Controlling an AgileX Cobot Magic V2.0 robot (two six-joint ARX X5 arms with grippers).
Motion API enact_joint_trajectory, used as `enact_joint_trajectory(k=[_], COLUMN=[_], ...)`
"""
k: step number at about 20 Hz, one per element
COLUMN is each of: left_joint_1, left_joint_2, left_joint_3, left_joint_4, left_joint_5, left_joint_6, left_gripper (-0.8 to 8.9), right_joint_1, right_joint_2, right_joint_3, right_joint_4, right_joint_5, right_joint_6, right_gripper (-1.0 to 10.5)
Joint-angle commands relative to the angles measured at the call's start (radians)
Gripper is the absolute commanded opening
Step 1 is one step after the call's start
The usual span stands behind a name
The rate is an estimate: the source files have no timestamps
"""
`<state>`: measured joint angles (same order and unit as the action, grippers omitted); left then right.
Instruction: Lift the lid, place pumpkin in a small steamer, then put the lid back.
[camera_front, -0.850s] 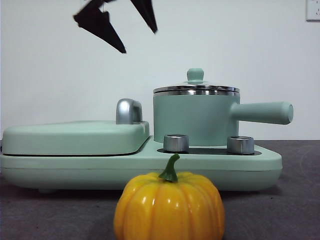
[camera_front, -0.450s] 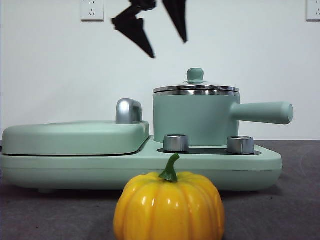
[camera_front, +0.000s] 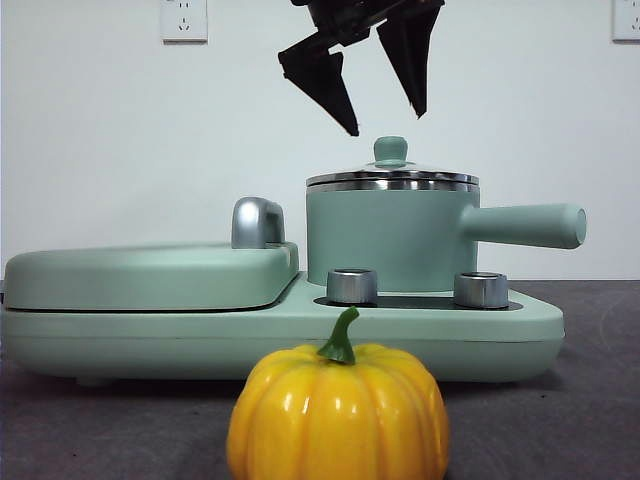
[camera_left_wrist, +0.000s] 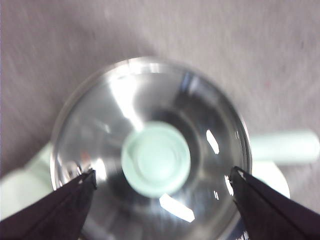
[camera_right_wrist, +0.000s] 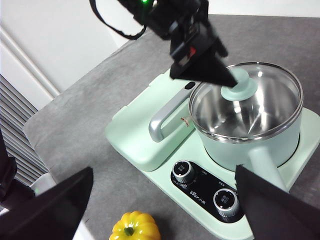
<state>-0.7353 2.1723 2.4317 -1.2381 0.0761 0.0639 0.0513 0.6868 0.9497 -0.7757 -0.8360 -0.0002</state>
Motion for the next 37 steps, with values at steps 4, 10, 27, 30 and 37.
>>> enact_joint_trajectory(k=[4, 10, 27, 30, 37], left_joint_1=[-0.010, -0.011, -0.011, -0.011, -0.012], left_joint_2=[0.056, 0.080, 0.099, 0.105, 0.105], left_joint_3=[0.032, 0.032, 0.032, 0.032, 0.032], left_joint_4=[-0.001, 0.015, 0.026, 0.030, 0.019], left_joint_5=[-0.006, -0.006, -0.005, -0.005, -0.005], left_joint_6=[0.014, 0.023, 0.030, 0.030, 0.029], left_gripper=[4.33, 3.62, 2.20, 2.11, 0.47], right_joint_1=[0.002, 0.002, 0.002, 0.002, 0.002], right_joint_2=[0.005, 0.005, 0.005, 0.004, 0.004], right_joint_3=[0.015, 0.015, 0.015, 0.015, 0.015], right_joint_4=[-0.011, -0.012, -0.013, -0.016, -0.019], right_joint_5=[-0.002, -0.002, -0.002, -0.002, -0.002], right_joint_6=[-0.008, -0.008, -0.008, -0.008, -0.008], right_gripper=[4.5, 4.5, 4.5, 4.5, 4.5])
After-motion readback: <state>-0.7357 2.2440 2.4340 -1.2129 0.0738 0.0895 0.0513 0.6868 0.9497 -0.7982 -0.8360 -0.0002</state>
